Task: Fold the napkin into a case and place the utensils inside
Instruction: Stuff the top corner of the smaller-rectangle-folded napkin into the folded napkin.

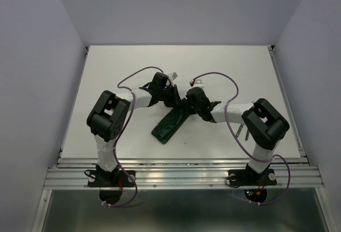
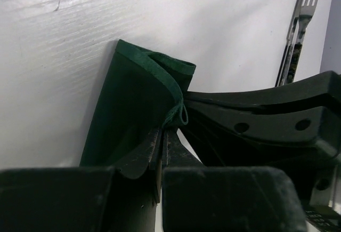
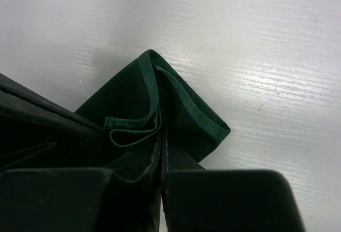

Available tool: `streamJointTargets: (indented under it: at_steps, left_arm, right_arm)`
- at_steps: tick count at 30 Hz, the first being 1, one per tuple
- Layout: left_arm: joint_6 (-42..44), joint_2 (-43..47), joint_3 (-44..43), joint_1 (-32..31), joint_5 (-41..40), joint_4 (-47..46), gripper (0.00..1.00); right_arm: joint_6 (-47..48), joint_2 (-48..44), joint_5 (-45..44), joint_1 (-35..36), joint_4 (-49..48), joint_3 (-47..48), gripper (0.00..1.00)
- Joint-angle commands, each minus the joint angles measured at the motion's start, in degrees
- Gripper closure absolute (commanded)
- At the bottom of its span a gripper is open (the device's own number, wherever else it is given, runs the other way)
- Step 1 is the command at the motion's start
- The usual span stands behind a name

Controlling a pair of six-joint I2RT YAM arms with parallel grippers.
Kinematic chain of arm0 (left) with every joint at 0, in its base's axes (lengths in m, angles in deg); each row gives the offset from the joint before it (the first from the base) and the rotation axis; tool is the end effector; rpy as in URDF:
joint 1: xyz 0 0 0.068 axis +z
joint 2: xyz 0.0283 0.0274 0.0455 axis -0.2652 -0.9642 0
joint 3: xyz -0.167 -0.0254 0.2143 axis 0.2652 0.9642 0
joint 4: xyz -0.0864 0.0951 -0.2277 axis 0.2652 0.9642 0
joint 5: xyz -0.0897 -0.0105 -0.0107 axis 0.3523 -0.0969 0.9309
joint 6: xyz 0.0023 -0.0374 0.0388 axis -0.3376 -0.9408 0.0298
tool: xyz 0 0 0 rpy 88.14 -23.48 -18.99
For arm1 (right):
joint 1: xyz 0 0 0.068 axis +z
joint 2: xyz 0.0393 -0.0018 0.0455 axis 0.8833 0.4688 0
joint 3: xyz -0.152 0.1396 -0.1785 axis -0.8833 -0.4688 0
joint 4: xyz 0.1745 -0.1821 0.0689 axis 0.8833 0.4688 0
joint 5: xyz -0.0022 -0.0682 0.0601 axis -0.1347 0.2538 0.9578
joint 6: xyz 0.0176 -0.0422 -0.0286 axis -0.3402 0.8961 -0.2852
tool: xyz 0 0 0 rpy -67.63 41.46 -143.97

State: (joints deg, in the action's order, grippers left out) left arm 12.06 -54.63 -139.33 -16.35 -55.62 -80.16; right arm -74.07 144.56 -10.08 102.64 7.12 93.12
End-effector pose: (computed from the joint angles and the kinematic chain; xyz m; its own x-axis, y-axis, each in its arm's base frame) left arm 0.3364 -0.2287 0.1718 -0.8587 -0.0265 -0.5117 0.3897 0.6147 -0.6858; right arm 0.2807 0.2268 0.1529 -0.6551 -0.0149 -0.7554 -0.1925 0.9701 0.1477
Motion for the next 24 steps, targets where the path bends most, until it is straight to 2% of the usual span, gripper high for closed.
streamJointTargets:
  at_steps: [1,10,24]
  left_arm:
    - [1.2,2.4,1.6,0.3,-0.2,0.6,1.00]
    - [2.3,1.3,1.8,0.3,-0.8,2.4,1.00]
    - [2.3,-1.3,-1.0,-0.5,-2.7,5.0,1.00]
  right_arm:
    - [-4.2,-2.1,-2.3,0.5,-2.3,-0.4,0.99]
    - [-8.7,-4.3,-1.9,0.5,-5.1,-3.2,0.99]
    - [-9.0,-7.5,0.3,0.5,-7.8,-5.0,0.98]
